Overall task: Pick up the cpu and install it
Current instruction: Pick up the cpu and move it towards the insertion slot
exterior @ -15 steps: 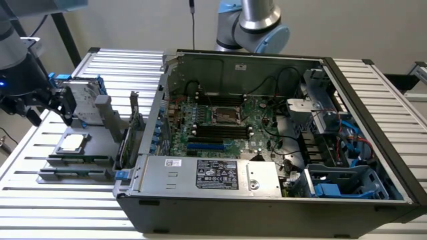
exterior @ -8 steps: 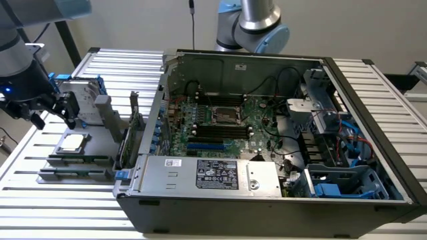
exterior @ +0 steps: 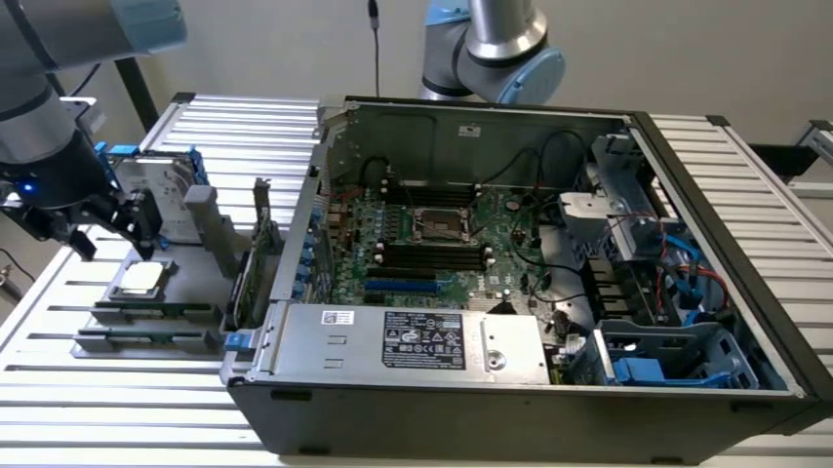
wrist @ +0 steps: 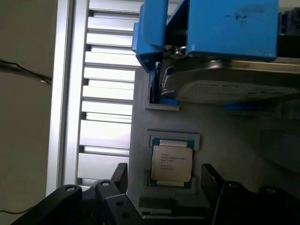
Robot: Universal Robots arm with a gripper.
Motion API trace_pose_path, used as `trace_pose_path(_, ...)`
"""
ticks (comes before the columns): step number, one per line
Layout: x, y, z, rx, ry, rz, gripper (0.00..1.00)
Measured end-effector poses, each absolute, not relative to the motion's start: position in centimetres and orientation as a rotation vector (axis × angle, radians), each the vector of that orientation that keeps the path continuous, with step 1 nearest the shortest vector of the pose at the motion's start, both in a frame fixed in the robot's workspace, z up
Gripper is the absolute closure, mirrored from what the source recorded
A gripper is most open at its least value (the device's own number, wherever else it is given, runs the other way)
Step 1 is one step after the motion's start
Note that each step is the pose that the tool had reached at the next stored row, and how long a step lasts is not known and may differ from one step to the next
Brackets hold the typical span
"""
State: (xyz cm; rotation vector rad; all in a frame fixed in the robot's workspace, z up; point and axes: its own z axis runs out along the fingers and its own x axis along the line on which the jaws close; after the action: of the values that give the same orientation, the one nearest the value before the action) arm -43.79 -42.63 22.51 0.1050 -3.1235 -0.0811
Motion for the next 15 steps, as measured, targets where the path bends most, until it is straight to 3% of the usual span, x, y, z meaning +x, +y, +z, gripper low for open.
trace_pose_path(15,-43.5,-42.6,20.1,0.103,-3.123,-0.079,0.27)
